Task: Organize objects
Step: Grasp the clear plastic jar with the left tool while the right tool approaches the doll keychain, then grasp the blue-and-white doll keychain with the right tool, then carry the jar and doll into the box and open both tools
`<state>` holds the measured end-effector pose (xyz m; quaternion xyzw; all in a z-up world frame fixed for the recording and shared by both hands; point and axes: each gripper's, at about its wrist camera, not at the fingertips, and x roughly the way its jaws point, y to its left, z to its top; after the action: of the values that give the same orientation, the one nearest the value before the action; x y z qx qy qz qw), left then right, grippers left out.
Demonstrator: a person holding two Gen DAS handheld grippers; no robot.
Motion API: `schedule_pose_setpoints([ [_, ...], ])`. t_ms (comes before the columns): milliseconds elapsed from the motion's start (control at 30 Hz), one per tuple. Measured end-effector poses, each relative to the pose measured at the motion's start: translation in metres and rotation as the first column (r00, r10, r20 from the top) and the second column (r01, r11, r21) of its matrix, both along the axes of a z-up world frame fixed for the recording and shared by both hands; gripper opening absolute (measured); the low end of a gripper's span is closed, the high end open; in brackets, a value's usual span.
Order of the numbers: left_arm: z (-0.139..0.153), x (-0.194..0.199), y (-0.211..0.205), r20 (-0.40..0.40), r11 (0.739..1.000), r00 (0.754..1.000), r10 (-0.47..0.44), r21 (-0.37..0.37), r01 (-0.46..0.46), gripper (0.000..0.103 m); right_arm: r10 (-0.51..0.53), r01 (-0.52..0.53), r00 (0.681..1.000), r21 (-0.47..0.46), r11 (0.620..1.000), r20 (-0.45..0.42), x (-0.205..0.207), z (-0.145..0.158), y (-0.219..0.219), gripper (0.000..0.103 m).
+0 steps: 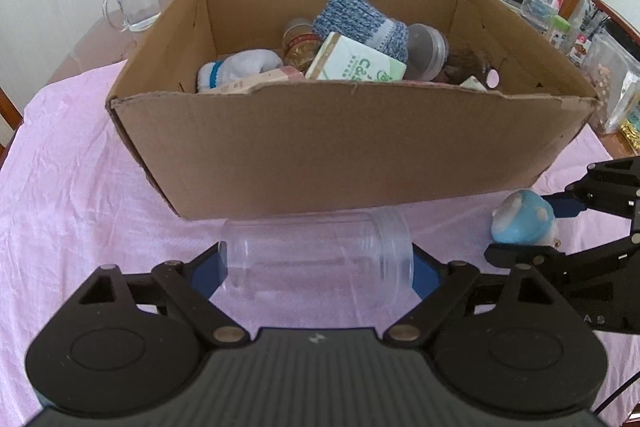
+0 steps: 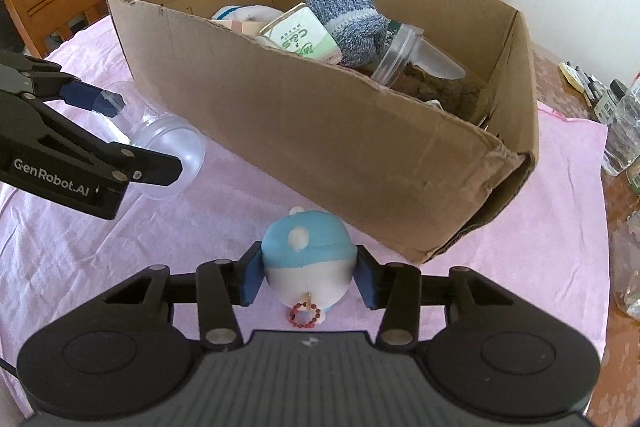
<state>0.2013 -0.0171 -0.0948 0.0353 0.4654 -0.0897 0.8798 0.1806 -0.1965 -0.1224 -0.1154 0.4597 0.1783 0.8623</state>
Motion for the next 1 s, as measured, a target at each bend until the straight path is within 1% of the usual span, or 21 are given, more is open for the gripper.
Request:
schedule_pose_setpoints([
  [133, 0.003, -0.005, 0.001, -0.013, 1.0, 1.0, -0.009, 0.004, 0.009, 0.09, 0.011, -0.011, 1.0, -0.006, 1.0, -0.005, 0.008, 0.005, -0.005, 0.052],
  [300, 0.009, -0.012, 0.002, -0.026, 0.999, 0.999, -0.046, 0.015, 0.046, 0.09, 0.027, -0.027, 0.999, -0.007, 1.0, -0.016, 0.005, 0.01, -0.005, 0.052],
  [433, 0.017, -0.016, 0.004, -0.022, 0.997, 0.997, -0.071, 0.023, 0.072, 0.09, 0.046, -0.046, 0.999, -0.013, 0.999, -0.021, -0.001, 0.013, 0.0, 0.052],
  [533, 0.026, -0.019, 0.006, -0.013, 0.996, 0.996, -0.086, 0.021, 0.087, 0.09, 0.055, -0.055, 0.998, -0.023, 0.998, -0.021, 0.0, 0.015, 0.007, 0.052],
  [700, 0.042, -0.02, 0.011, -0.024, 0.993, 0.993, -0.119, 0.021, 0.12, 0.09, 0.077, -0.077, 0.997, -0.011, 0.997, -0.03, -0.006, 0.027, 0.007, 0.052],
  [867, 0.059, -0.02, 0.012, -0.02, 0.988, 0.989, -0.148, 0.046, 0.149, 0.09, 0.098, -0.097, 0.995, 0.007, 0.995, -0.034, -0.009, 0.042, 0.008, 0.052],
  [1000, 0.073, -0.019, 0.013, -0.016, 0.985, 0.986, -0.164, 0.052, 0.164, 0.09, 0.105, -0.105, 0.994, 0.024, 0.994, -0.027, -0.007, 0.053, 0.009, 0.052],
])
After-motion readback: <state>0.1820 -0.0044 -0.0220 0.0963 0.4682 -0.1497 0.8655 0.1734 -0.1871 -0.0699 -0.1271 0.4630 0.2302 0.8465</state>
